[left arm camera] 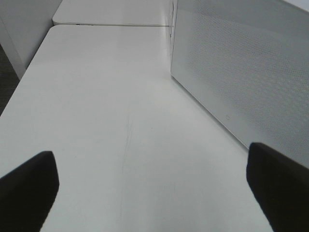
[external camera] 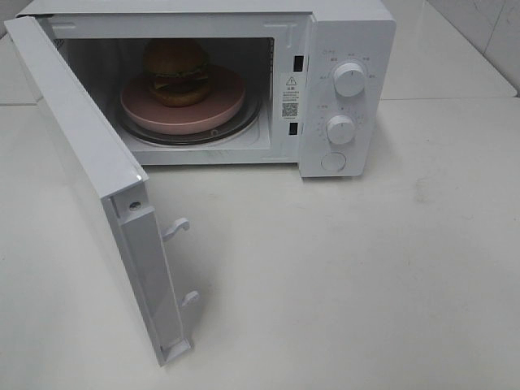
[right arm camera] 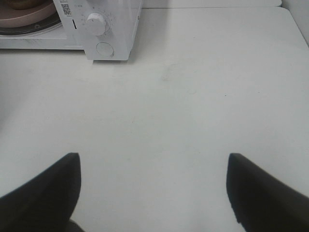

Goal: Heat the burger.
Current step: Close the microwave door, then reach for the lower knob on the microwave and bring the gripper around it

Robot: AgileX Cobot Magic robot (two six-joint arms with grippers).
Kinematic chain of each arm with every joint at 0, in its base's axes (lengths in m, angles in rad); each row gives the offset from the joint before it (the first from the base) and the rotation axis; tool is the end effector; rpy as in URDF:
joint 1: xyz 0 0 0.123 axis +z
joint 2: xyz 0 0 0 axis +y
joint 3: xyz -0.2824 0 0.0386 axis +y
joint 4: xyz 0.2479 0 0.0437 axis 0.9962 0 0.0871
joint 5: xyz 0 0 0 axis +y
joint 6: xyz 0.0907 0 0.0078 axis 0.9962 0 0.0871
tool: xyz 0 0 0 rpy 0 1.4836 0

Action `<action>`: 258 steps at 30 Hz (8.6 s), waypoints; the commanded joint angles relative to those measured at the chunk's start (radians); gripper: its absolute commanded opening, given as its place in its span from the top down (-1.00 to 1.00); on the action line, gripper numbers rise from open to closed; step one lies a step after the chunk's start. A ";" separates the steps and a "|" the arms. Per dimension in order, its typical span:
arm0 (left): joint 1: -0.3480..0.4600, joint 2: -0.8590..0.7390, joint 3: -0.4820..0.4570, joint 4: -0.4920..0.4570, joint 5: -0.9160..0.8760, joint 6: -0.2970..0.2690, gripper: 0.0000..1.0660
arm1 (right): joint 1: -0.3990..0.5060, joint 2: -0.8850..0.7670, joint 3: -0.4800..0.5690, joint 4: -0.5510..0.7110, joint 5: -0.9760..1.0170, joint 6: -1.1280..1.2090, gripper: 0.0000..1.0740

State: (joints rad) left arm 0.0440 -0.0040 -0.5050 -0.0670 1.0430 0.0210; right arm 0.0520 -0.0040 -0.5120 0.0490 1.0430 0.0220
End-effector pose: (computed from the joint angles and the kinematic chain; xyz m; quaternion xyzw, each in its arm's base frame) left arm -0.0052 -0.0055 0.2801 -0.0086 0.8457 -0.0162 0.5334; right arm -0.0064 0.0035 0.2820 -0.0136 0.8440 0.0443 0.5344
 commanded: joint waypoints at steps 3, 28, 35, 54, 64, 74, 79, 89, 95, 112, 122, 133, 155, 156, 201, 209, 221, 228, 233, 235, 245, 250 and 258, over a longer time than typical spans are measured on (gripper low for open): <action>-0.004 -0.021 0.000 0.003 -0.009 -0.002 -0.92 | -0.007 -0.027 0.000 -0.002 -0.008 0.004 -0.42; -0.004 0.138 -0.050 0.007 -0.128 -0.003 -0.88 | -0.007 -0.027 0.000 -0.002 -0.009 0.004 -0.42; -0.004 0.264 -0.046 0.000 -0.229 -0.003 -0.08 | -0.007 -0.027 0.000 -0.002 -0.009 0.004 -0.42; -0.005 0.479 0.045 -0.005 -0.586 0.002 1.00 | -0.007 -0.027 0.000 -0.001 -0.009 0.004 -0.41; -0.005 0.564 0.220 -0.012 -1.043 0.001 1.00 | -0.007 -0.027 0.000 -0.001 -0.009 0.004 -0.41; -0.005 0.750 0.327 0.021 -1.425 -0.003 1.00 | -0.007 -0.027 0.000 -0.001 -0.009 0.004 -0.41; -0.008 0.888 0.327 0.089 -1.524 -0.046 1.00 | -0.007 -0.027 0.000 -0.001 -0.009 0.004 -0.41; -0.012 1.098 0.302 0.291 -1.651 -0.214 1.00 | -0.007 -0.027 0.000 -0.001 -0.009 0.004 -0.41; -0.012 1.184 0.242 0.455 -1.690 -0.300 1.00 | -0.007 -0.027 0.000 -0.001 -0.009 0.004 -0.41; -0.184 1.437 0.130 0.534 -1.808 -0.335 1.00 | -0.007 -0.027 0.000 -0.001 -0.009 0.004 -0.41; -0.320 1.546 0.079 0.396 -1.849 -0.295 1.00 | -0.007 -0.027 0.000 -0.001 -0.009 0.004 -0.41; -0.461 1.611 -0.035 0.215 -1.787 -0.218 1.00 | -0.007 -0.027 0.000 -0.001 -0.009 0.004 -0.41; -0.656 1.797 -0.272 -0.144 -1.774 -0.050 1.00 | -0.007 -0.027 0.000 0.000 -0.009 0.004 -0.41; -0.656 1.797 -0.272 -0.144 -1.774 -0.050 1.00 | -0.007 -0.027 0.000 0.000 -0.009 0.004 -0.41; -0.742 1.926 -0.583 -0.287 -1.446 -0.002 1.00 | -0.007 -0.027 0.000 0.001 -0.009 0.004 -0.41; -0.768 1.844 -0.569 -0.287 -1.179 0.069 1.00 | -0.007 -0.027 0.000 0.001 -0.009 0.004 -0.41; -0.768 1.742 -0.569 -0.258 -0.690 0.068 -0.88 | -0.007 -0.027 0.000 0.001 -0.009 0.004 -0.41; -0.768 1.685 -0.569 -0.184 -0.515 0.068 -0.88 | -0.007 -0.027 0.000 0.001 -0.009 0.004 -0.41; -0.767 1.635 -0.569 -0.126 -0.341 0.067 -0.88 | -0.007 -0.027 0.000 0.001 -0.009 0.004 -0.41; -0.759 1.613 -0.569 -0.112 -0.294 0.058 -0.88 | -0.007 -0.027 0.000 0.001 -0.009 0.004 -0.41; -0.583 1.485 -0.565 -0.098 -0.112 0.034 -0.88 | -0.007 -0.027 0.000 0.001 -0.009 0.005 -0.41; -0.436 1.407 -0.538 -0.081 -0.075 0.039 -0.88 | -0.007 -0.027 0.000 0.001 -0.009 0.005 -0.41; -0.193 1.252 -0.433 -0.078 -0.017 0.041 -0.88 | -0.007 -0.027 0.000 0.001 -0.009 0.005 -0.41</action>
State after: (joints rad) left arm -0.1970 1.2880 -0.9710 -0.1450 1.0010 0.0610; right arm 0.0520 -0.0040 -0.5120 0.0520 1.0430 0.0220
